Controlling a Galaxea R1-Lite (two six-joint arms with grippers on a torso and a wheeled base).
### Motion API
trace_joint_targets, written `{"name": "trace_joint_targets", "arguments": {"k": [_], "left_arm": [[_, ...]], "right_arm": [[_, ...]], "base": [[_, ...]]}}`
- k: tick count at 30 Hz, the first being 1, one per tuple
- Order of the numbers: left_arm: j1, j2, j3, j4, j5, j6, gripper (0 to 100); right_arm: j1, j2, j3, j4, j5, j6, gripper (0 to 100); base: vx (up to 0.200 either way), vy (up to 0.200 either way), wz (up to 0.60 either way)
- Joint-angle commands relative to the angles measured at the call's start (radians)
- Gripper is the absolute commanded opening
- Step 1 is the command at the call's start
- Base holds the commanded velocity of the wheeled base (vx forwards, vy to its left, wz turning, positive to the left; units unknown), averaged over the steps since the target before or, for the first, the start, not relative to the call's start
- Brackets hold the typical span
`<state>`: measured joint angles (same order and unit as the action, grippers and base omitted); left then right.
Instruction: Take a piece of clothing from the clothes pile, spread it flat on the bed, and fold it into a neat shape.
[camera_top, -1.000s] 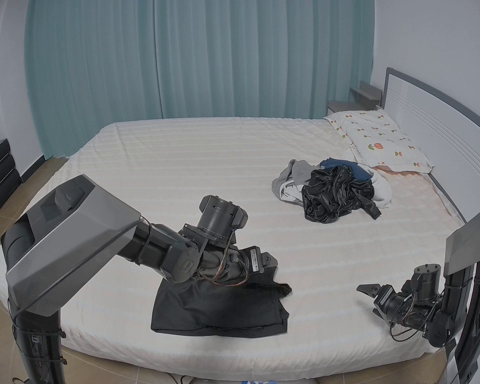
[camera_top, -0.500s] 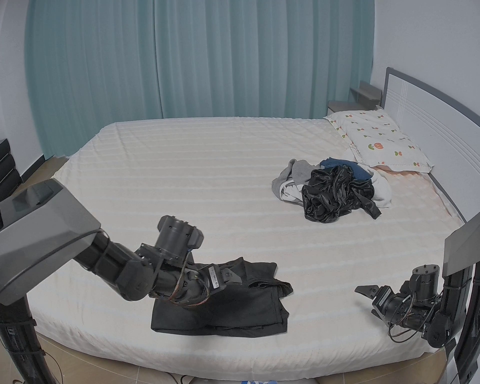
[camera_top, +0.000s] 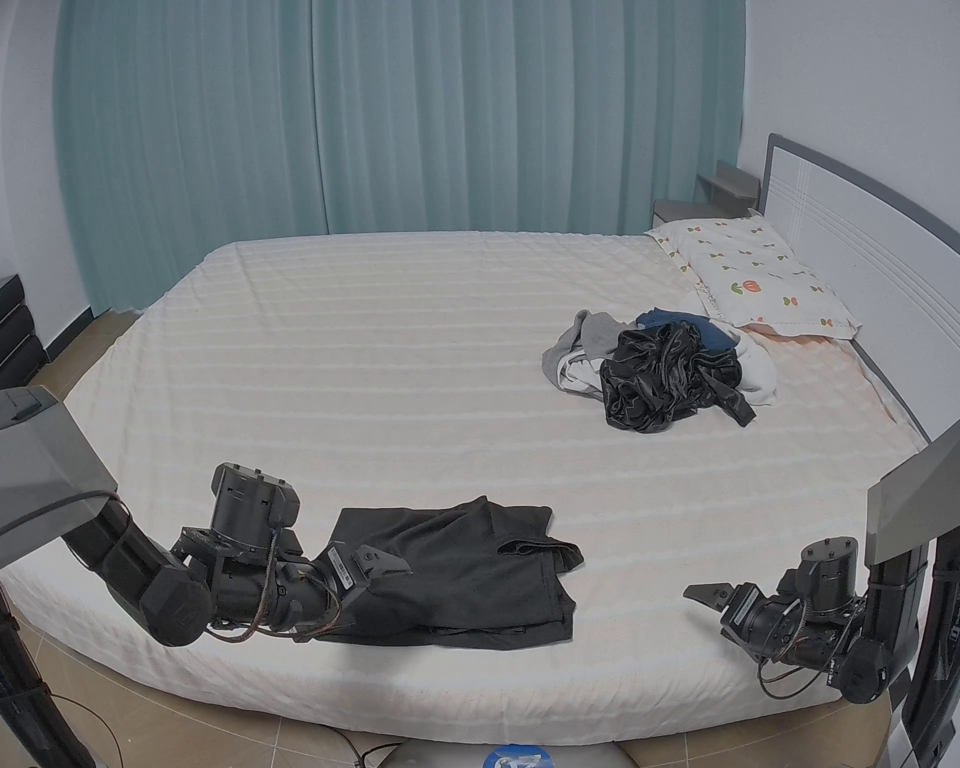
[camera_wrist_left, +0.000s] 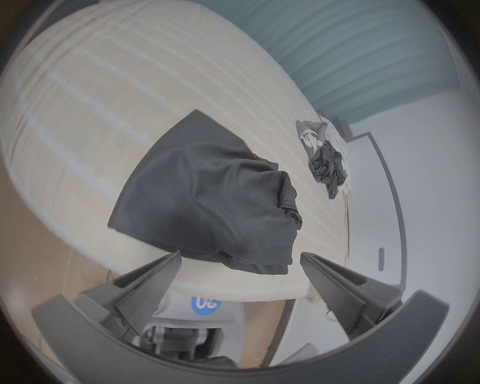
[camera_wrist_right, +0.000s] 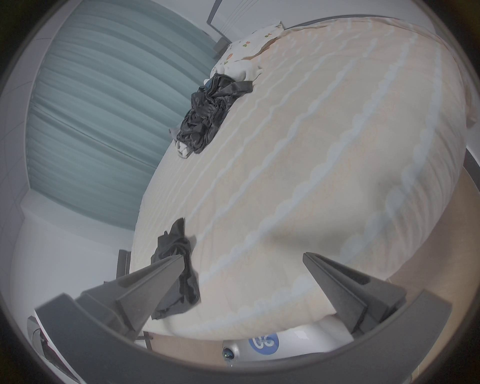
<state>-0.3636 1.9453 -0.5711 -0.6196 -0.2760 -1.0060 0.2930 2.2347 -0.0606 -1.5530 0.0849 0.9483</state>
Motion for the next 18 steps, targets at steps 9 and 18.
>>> {"name": "trace_joint_targets", "arguments": {"k": [9, 18], "left_arm": [[0.189, 0.009, -0.027, -0.019, -0.052, -0.013, 100], [0.261, 0.084, -0.059, -0.025, -0.057, -0.008, 100]], "right_arm": [[0.069, 0.072, -0.153, -0.012, 0.022, -0.143, 100], [0.123, 0.092, -0.242, -0.009, 0.079, -0.215, 100]], "base": [[0.000, 0.200, 0.00], [0.000, 0.200, 0.00]]}}
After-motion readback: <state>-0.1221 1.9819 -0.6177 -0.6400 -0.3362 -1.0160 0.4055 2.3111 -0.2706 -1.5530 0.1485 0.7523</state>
